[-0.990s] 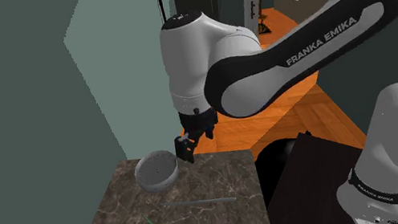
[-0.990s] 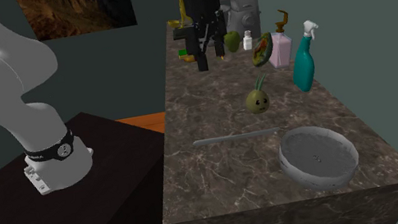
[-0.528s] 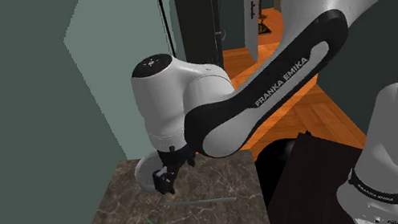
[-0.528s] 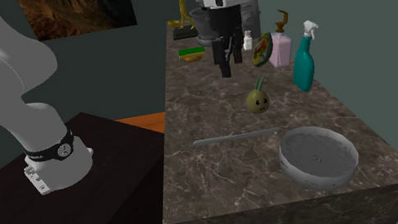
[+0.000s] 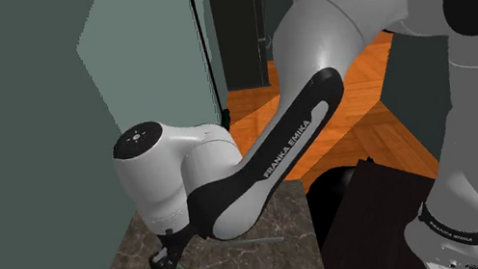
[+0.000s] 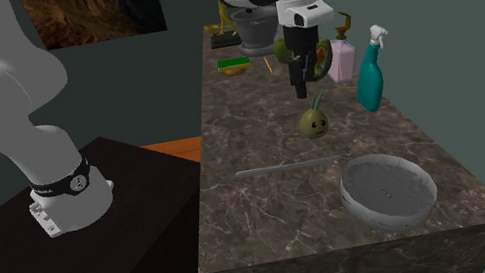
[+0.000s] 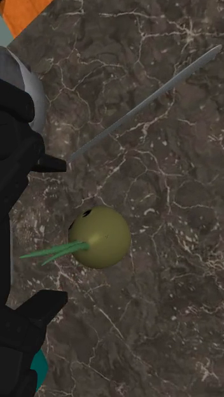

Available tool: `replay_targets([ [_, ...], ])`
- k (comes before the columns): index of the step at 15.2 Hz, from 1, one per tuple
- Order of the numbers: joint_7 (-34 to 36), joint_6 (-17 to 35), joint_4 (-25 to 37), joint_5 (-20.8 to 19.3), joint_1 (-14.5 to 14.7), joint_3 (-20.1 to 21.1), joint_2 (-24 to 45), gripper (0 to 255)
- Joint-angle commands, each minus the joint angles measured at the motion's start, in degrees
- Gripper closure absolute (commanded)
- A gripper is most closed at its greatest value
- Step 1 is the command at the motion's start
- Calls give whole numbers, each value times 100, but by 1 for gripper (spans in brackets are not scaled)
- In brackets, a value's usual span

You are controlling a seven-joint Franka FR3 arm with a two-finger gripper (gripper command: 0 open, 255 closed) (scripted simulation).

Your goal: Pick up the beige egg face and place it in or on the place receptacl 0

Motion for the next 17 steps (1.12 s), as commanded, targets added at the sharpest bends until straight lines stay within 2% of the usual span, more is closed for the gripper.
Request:
replay_targets([
  [1, 188, -4, 361, -232, 212, -54, 420, 0],
  [9, 403, 382, 392, -568, 380, -259, 897, 0],
  [17, 402, 380, 393, -568, 380, -259, 897, 0],
])
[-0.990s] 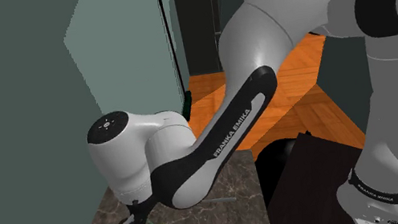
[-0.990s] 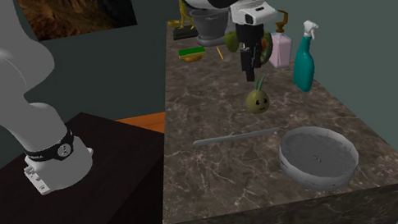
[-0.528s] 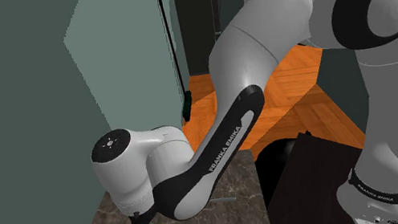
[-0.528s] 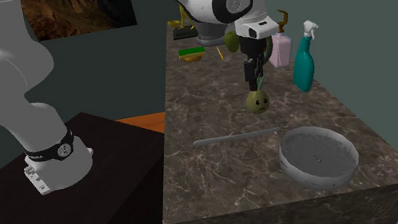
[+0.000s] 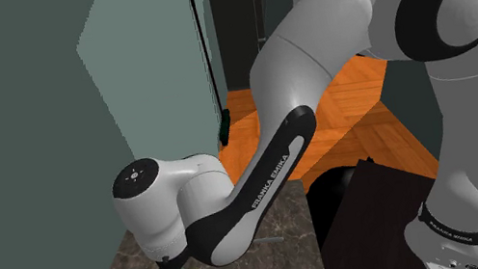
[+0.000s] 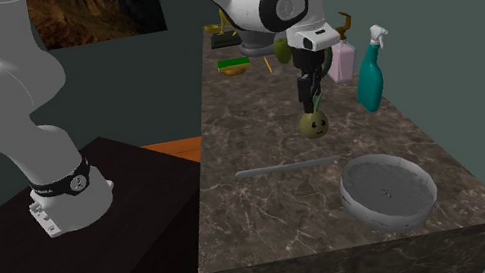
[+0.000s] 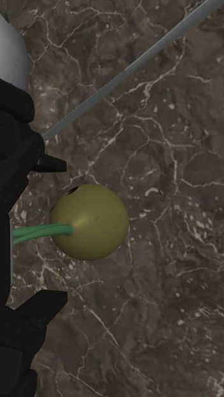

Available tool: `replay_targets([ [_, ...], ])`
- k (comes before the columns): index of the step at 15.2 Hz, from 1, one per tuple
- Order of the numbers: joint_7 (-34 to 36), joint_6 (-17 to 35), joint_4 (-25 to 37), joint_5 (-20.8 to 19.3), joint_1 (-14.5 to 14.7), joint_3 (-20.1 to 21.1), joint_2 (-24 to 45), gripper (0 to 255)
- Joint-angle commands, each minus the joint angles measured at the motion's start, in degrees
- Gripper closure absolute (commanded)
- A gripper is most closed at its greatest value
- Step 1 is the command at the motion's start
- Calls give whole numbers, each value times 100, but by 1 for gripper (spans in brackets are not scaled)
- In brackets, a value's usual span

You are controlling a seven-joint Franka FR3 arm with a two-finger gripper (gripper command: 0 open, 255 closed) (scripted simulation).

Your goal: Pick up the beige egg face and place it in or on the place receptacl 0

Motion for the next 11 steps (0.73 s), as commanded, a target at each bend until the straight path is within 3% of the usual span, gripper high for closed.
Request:
replay_targets([
  [1, 0, 0, 0, 0, 0, 0, 0, 255],
  [11, -28, -52, 8, 39, -18, 25, -50, 255],
])
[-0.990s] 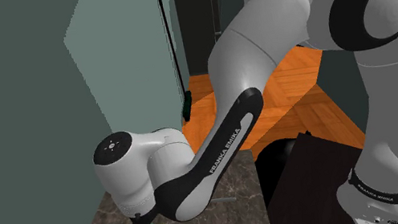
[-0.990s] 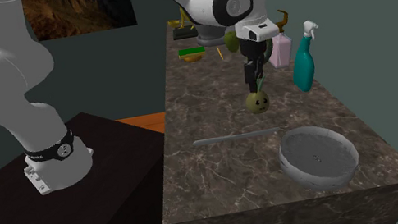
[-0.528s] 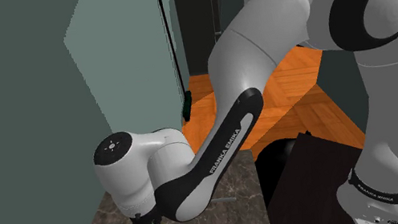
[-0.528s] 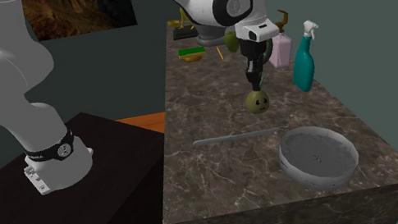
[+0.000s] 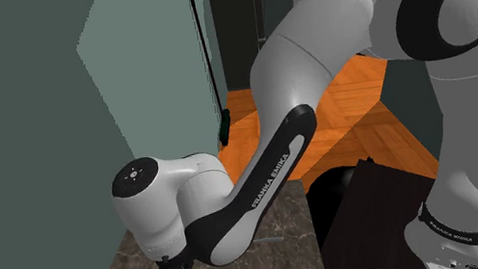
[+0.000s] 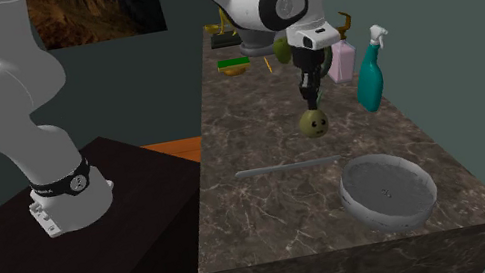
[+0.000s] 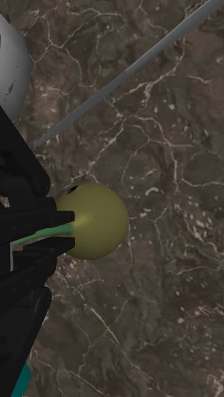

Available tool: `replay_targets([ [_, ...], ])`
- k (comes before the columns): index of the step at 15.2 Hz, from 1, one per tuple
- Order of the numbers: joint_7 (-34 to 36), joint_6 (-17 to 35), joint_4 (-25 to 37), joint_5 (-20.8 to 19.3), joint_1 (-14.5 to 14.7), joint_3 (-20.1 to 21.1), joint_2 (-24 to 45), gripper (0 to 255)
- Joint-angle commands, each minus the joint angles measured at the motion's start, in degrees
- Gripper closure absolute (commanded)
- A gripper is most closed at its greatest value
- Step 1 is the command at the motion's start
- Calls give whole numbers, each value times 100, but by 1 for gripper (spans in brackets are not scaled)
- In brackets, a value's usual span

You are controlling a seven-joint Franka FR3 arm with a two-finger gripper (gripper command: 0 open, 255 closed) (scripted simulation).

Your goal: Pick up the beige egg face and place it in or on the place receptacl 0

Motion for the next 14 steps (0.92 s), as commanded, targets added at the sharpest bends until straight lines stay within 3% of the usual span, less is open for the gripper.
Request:
replay_targets([
  [1, -45, -88, 16, 61, -29, 37, -76, 255],
  [14, -389, -832, 284, 533, -205, 289, -643, 255],
])
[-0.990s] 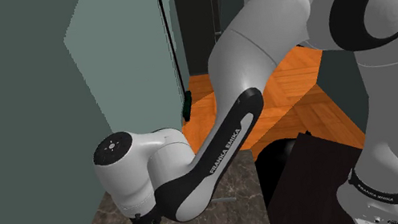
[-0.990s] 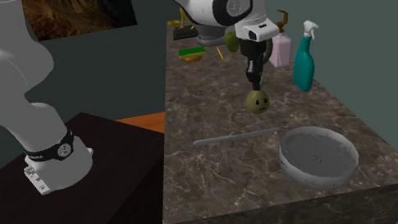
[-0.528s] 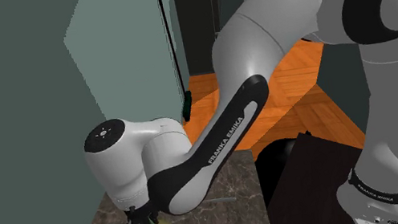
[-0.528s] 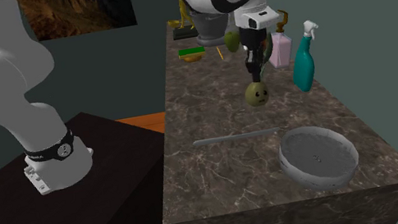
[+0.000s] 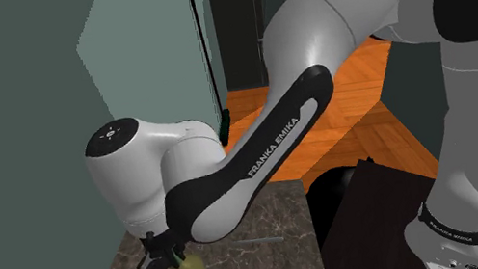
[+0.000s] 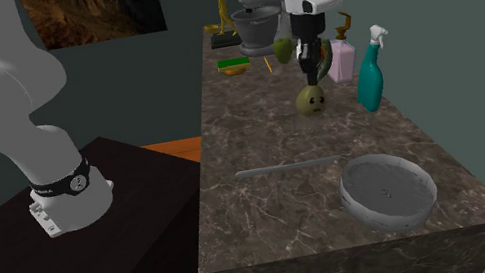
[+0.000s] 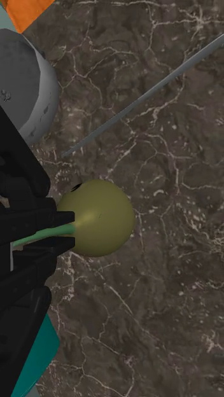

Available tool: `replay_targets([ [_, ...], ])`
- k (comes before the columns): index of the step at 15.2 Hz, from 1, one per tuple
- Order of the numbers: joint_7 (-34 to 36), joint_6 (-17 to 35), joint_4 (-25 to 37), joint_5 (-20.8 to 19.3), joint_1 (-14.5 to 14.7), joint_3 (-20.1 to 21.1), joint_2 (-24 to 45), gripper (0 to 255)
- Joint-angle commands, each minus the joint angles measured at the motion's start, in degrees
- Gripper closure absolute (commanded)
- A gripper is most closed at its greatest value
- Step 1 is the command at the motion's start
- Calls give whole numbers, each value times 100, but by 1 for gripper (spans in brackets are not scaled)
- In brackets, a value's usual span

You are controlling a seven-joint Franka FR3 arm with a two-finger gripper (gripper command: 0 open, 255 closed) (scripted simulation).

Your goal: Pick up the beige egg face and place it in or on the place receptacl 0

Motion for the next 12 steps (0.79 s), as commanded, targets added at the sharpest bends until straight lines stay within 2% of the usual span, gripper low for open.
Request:
replay_targets([
  [1, -52, -129, 78, 61, -19, 27, -64, 255],
  [8, -202, -550, 316, 259, -72, 110, -292, 255],
  [12, -721, -616, 490, 321, -395, -28, -239, 255],
])
